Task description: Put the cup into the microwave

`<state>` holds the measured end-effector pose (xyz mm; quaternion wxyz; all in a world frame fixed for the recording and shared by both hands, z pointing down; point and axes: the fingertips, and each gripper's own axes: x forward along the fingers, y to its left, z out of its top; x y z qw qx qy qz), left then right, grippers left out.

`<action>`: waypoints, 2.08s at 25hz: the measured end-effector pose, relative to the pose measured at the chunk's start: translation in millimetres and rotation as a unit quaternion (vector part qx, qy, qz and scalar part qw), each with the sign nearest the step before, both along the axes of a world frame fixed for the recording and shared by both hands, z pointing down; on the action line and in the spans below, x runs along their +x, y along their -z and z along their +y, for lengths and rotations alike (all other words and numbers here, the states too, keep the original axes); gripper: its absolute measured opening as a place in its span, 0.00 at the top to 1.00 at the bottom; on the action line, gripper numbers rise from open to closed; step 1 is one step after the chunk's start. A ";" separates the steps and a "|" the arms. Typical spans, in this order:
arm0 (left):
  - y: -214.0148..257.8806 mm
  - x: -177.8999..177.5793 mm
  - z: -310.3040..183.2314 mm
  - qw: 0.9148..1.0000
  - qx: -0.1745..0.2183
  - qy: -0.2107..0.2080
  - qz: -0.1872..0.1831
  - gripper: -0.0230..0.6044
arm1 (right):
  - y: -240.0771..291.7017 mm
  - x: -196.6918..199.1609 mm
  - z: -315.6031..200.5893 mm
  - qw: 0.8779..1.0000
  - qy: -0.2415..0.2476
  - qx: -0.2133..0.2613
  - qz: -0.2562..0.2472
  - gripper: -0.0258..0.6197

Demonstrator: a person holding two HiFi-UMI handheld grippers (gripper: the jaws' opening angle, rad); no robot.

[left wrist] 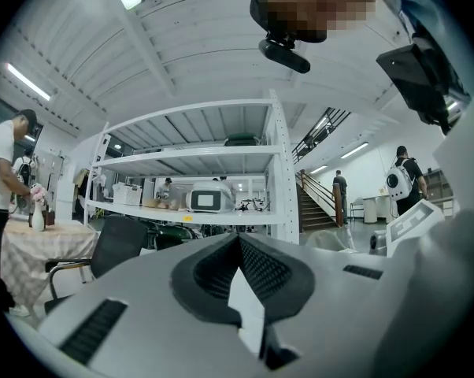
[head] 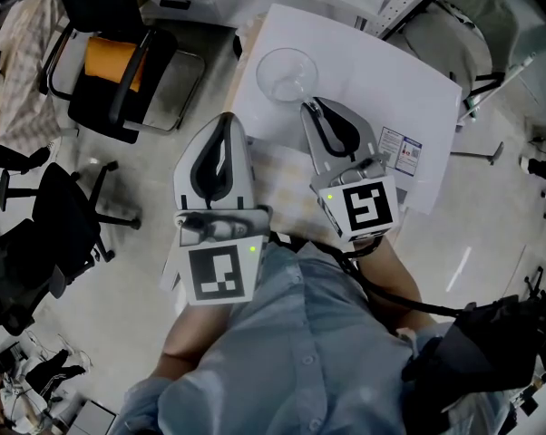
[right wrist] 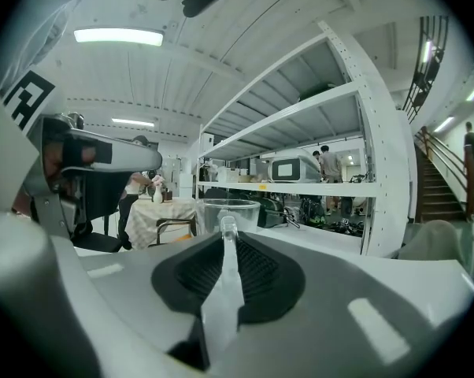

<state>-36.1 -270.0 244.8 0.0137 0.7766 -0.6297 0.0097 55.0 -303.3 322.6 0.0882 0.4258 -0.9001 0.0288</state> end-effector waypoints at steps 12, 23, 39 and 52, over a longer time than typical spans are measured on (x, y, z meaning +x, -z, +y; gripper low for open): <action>-1.3 5.6 -0.3 1.000 0.000 -0.013 0.001 0.96 | 3.8 15.8 4.2 1.000 -0.022 0.013 -0.006 0.90; -3.1 17.7 -0.1 0.999 0.000 -0.042 0.010 0.96 | 19.2 29.8 5.6 0.998 -0.047 0.034 -0.008 0.90; -17.1 30.9 12.0 0.990 -0.008 -0.134 0.032 0.96 | 47.2 48.5 24.3 0.989 -0.134 0.066 -0.025 0.90; -32.2 45.9 96.8 0.993 -0.009 -0.113 0.036 0.96 | 35.7 57.9 117.2 0.992 -0.105 0.072 -0.025 0.90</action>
